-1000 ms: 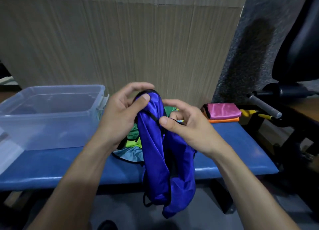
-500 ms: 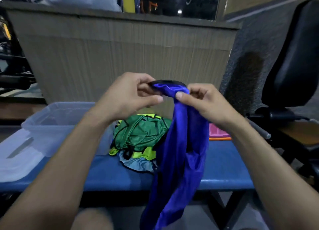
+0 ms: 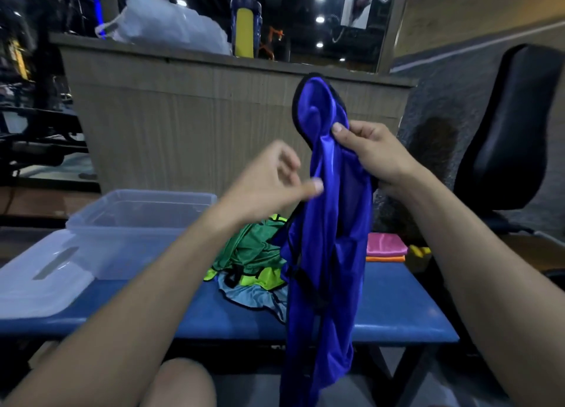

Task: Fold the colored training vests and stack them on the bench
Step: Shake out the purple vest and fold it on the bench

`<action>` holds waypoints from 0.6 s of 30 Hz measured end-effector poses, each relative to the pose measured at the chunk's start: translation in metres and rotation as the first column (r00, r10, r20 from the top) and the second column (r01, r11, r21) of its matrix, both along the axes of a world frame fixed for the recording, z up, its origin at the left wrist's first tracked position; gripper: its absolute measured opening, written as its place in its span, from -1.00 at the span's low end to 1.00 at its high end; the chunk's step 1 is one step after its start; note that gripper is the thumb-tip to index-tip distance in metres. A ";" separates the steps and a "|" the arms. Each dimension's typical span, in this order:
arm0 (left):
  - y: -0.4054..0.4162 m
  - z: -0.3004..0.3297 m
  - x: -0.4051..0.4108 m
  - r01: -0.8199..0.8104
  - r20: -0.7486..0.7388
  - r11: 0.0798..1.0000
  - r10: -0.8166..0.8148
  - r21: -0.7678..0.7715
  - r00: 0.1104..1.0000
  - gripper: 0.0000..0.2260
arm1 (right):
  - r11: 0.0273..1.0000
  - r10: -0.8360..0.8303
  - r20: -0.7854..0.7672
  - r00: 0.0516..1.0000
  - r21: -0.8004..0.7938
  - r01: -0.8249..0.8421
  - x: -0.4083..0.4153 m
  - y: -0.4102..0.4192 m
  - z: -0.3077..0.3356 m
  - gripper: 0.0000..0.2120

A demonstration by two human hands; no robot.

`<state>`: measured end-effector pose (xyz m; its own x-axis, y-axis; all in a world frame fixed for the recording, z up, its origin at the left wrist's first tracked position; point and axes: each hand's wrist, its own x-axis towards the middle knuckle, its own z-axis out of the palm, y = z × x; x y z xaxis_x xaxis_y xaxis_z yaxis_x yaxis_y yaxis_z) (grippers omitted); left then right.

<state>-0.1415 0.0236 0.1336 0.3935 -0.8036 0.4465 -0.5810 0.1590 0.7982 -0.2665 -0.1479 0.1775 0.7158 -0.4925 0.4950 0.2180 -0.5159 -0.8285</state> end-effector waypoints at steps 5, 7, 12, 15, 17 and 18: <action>-0.034 -0.079 0.001 -0.228 0.341 0.955 0.152 0.192 0.928 -0.67 | 0.996 -0.002 0.020 1.000 0.092 0.000 0.006 0.004 0.000 -0.74; -0.039 -0.089 0.017 -0.227 0.282 0.960 0.174 0.167 0.943 -0.71 | 0.993 -0.039 0.038 0.998 0.116 0.035 0.005 -0.004 0.000 -0.76; -0.020 -0.058 0.052 0.025 -0.044 0.999 -0.024 0.036 0.999 -0.47 | 0.965 -0.137 0.064 0.989 0.232 0.119 -0.005 -0.034 -0.015 -0.79; -0.006 -0.016 0.057 0.026 -0.104 1.000 -0.027 -0.004 0.994 -0.52 | 0.943 -0.173 0.006 0.985 0.291 0.164 -0.007 -0.045 -0.034 -0.77; -0.001 0.008 0.055 0.060 -0.210 0.997 -0.069 -0.052 0.975 -0.62 | 0.935 -0.168 -0.012 0.986 0.314 0.164 -0.008 -0.051 -0.044 -0.77; -0.001 0.017 0.052 0.085 -0.297 0.993 -0.107 -0.086 0.949 -0.68 | 0.930 -0.161 -0.021 0.987 0.331 0.159 -0.009 -0.053 -0.048 -0.75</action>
<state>-0.0894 0.0230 0.1510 0.4407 -0.8146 0.3771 -0.2952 0.2652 0.9179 -0.2754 -0.2007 0.1290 0.6113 -0.7367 0.2891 0.1608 -0.2421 -0.9568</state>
